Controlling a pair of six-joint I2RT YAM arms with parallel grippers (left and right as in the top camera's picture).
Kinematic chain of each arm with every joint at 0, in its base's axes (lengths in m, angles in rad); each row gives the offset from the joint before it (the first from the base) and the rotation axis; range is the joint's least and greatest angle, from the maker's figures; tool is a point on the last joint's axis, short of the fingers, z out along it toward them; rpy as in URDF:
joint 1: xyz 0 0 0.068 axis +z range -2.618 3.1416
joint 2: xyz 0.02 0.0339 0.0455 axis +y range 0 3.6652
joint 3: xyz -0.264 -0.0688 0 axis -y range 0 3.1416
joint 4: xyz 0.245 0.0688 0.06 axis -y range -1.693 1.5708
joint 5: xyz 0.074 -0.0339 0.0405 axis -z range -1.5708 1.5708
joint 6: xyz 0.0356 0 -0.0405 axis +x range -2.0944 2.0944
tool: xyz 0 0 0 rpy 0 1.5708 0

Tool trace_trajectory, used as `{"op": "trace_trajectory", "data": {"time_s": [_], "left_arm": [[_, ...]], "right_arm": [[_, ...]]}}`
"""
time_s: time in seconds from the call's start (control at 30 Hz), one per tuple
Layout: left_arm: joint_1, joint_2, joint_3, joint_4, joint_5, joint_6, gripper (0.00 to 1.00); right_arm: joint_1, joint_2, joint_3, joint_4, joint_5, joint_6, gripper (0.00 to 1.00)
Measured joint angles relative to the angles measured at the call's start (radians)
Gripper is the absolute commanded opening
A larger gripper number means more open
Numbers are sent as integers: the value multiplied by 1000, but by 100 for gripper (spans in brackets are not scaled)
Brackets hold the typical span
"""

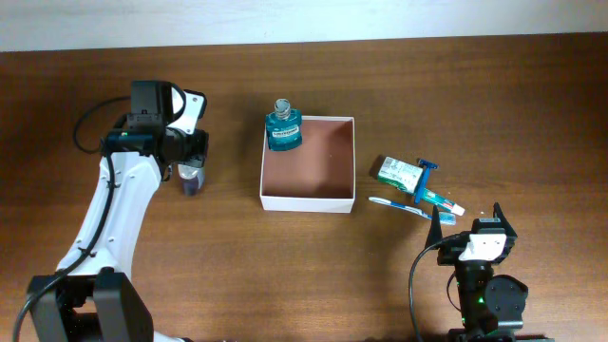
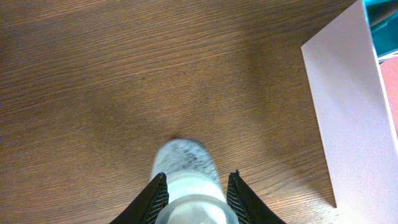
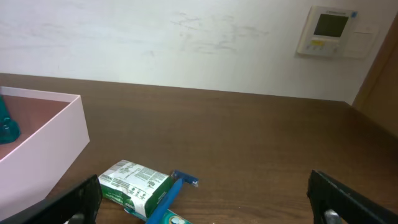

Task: Pack container
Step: 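Carry the soap bottle into the box beside the Listerine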

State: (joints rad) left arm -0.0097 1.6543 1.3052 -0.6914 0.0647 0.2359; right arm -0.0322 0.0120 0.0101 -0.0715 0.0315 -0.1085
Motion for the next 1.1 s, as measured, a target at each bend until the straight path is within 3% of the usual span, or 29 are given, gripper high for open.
{"op": "trace_trajectory", "data": {"time_s": [0.3,0.6,0.8,1.1], "left_arm": [[3,-36,0,1,13,-46,22],[-24,-235,9,-1,72,-126,23],[-106,-335,10,-1,98,-185,22],[-284,-343,10,39,109,-211,22]], "right_arm": [[0,0,0,0,0,0,99],[0,0,0,0,0,1,98],[0,0,0,0,0,0,98],[0,0,0,0,0,0,98]]}}
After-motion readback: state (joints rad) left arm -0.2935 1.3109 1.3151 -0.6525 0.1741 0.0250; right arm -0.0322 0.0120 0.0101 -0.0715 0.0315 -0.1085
